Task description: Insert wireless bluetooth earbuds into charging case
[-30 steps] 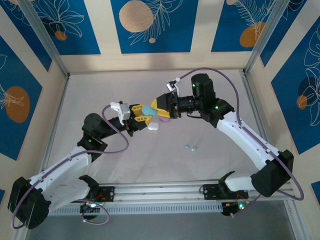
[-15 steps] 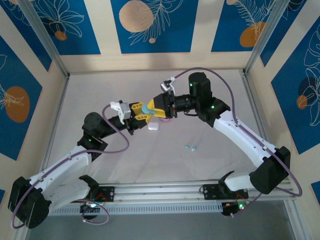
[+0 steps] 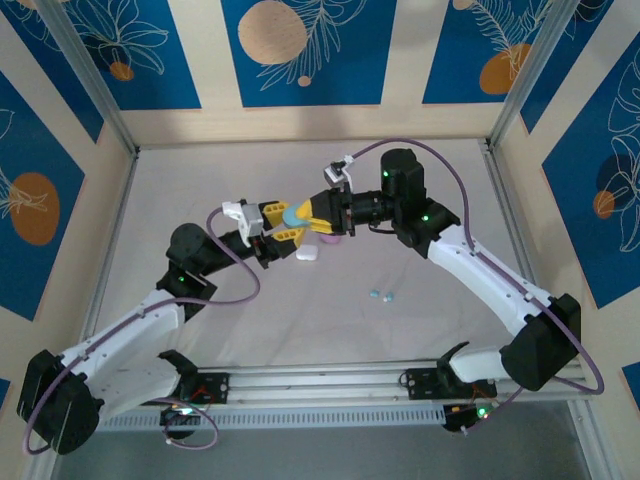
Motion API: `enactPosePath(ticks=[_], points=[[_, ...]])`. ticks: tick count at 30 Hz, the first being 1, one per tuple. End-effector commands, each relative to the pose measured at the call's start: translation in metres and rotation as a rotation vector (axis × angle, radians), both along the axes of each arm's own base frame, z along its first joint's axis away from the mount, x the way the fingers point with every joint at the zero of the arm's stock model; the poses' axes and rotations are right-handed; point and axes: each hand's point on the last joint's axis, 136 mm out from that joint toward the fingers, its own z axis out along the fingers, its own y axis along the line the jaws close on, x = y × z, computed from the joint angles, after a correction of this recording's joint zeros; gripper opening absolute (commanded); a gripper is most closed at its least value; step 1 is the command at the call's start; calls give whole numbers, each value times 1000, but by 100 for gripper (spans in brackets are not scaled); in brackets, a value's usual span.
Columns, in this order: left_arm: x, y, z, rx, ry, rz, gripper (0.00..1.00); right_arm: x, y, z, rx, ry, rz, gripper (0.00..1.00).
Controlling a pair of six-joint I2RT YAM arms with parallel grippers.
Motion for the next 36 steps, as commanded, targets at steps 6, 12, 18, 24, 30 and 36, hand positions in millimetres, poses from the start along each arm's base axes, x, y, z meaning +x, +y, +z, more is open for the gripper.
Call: enactPosePath(ticks=[6, 12, 18, 24, 30, 36], points=[[-2, 0, 20, -47, -32, -4, 50, -5, -2, 15, 57, -19, 0, 18], [-4, 1, 27, -68, -41, -4, 50, -2, -1, 8, 44, -6, -5, 18], [-3, 1, 27, -74, -43, -5, 53, -1, -1, 7, 43, -5, -9, 18], [-2, 0, 25, -71, -37, -4, 52, -1, -1, 8, 44, -8, -5, 18], [-1, 0, 26, -74, -34, -5, 48, -2, 0, 8, 43, -10, -3, 18], [-2, 0, 27, -83, -32, -12, 50, 0, 0, 4, 38, 0, -6, 18]])
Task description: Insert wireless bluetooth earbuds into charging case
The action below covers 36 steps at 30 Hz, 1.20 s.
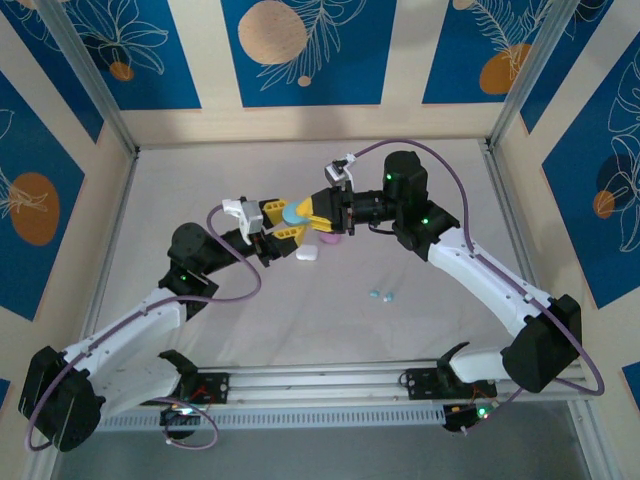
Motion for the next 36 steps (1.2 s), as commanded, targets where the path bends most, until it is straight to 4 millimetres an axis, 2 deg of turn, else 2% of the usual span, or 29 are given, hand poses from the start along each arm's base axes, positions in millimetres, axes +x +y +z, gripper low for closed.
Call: enactPosePath(ticks=[1, 11, 21, 23, 25, 27, 30, 33, 36], points=[[-5, 1, 25, -57, -50, -11, 50, -2, 0, -1, 5, 3, 5, 18], [-5, 1, 25, -63, -47, -11, 52, -1, 1, -1, 6, 1, 4, 18], [-5, -2, 19, -35, -35, -22, 38, -4, 3, 4, 26, -10, 14, 22], [-5, -2, 18, -28, -33, -25, 36, -4, 2, 5, 25, -20, 14, 26], [-7, -3, 19, -28, -33, -30, 32, -1, -2, 3, -1, -44, -18, 40], [-8, -3, 19, -24, -31, -39, 29, 4, -13, -1, -50, -96, -88, 49], [-13, -4, 19, -17, -27, -63, 28, 10, -34, -1, -123, -272, -202, 61], [-18, -5, 21, -15, -16, -96, 27, 12, -51, 0, -196, -498, -278, 65], [-21, -6, 22, -21, -1, -119, 27, 3, -56, 0, -236, -727, -257, 66]])
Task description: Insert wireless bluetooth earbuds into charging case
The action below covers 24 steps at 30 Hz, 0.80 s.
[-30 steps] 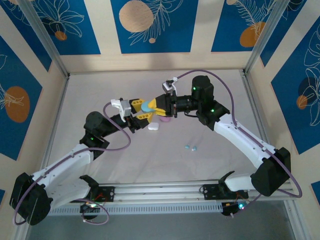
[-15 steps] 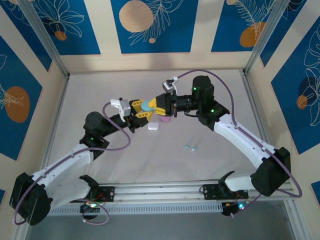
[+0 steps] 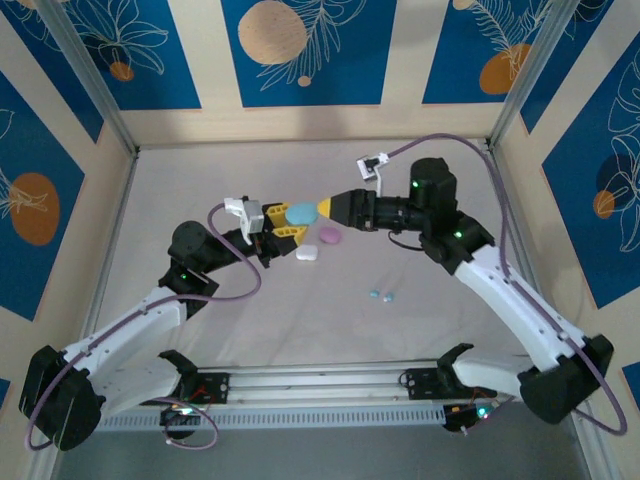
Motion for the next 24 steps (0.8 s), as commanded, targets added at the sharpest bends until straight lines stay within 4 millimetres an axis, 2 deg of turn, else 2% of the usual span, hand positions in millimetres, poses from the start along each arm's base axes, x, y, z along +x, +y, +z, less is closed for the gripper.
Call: enactPosePath(ticks=[1, 5, 9, 15, 24], points=[[-15, -2, 22, -30, -25, -68, 27, -4, -9, -10, -160, -301, -10, 67], [-17, -3, 24, -34, -19, -82, 27, -13, -3, -9, -212, -372, 59, 69], [-17, -3, 26, -36, -16, -93, 28, -6, 0, -17, -273, -358, 47, 71], [-18, -4, 27, -36, -12, -103, 28, -7, 7, -16, -264, -384, 76, 73], [-25, -7, 27, -24, -16, -154, 28, 19, 2, -13, -281, -323, -66, 73]])
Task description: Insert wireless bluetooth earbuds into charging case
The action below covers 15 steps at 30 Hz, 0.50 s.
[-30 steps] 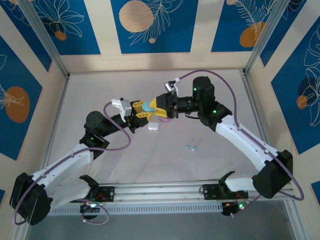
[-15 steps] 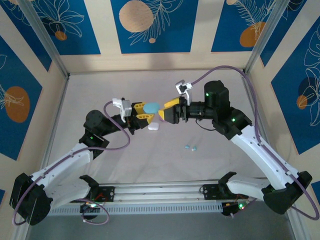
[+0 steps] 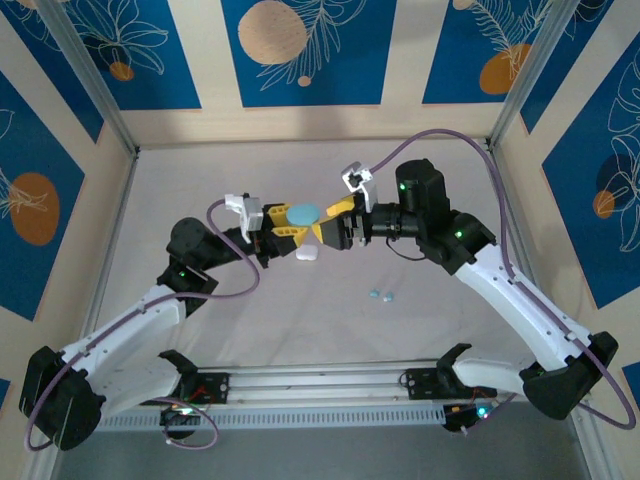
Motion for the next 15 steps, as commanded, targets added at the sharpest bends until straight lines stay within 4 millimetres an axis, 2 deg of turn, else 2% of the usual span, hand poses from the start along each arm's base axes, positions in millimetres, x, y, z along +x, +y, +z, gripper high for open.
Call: enactPosePath(ticks=[1, 8, 15], points=[[-20, -5, 21, -22, -54, -102, 27, 23, -5, 11, 11, 0, -113, 73], [-20, -5, 17, -12, -47, -102, 27, 29, -10, 23, 85, 59, -118, 73], [-20, -6, 17, -11, -45, -106, 27, 36, -16, 19, 76, 103, -164, 73]])
